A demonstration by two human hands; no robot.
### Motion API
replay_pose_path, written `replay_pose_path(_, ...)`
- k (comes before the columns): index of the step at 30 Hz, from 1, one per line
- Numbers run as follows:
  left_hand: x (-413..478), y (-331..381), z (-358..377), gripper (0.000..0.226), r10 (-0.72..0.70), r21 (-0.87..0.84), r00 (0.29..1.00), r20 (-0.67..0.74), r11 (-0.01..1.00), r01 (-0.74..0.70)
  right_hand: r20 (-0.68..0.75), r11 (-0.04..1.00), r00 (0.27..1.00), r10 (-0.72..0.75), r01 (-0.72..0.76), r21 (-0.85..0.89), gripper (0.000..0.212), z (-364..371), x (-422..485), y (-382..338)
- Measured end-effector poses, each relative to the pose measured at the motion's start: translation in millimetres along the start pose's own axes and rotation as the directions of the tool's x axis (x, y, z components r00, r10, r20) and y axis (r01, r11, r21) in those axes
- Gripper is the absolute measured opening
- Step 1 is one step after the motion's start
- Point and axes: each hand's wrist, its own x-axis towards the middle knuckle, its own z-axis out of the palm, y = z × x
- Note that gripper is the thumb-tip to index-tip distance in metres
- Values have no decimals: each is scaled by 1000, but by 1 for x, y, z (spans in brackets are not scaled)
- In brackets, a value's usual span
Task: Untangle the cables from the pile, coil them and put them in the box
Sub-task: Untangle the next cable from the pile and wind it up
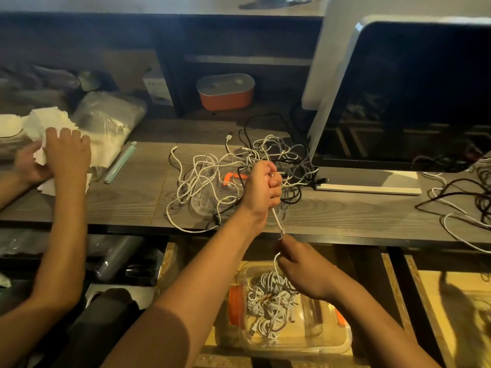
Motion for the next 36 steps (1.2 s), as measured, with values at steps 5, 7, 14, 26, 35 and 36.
replay_pose_path(5,1,-9,-5,30,-17,119,993,117,993,3,-10,999,999,42,-42,10,8,-4,-4,2)
replay_pose_path(7,2,-13,-11,34,22,277,990,136,959,-59,-14,999,999,50,-50,0,13,-7,-6,3)
replay_pose_path(14,0,-38,-25,15,115,869,934,338,344,-357,10,994,999,-38,39,-100,16,-18,-10,-4)
replay_pose_path(26,-27,-42,-34,14,-149,933,922,359,40,-357,-404,994,908,-111,109,-26,11,-76,-6,-13)
replay_pose_path(35,-25,-26,-35,41,-289,381,872,396,915,131,-555,945,813,175,19,325,7,-52,5,19)
replay_pose_path(36,-28,-24,-32,40,-272,182,873,406,960,214,-548,927,813,196,29,375,9,-44,6,20)
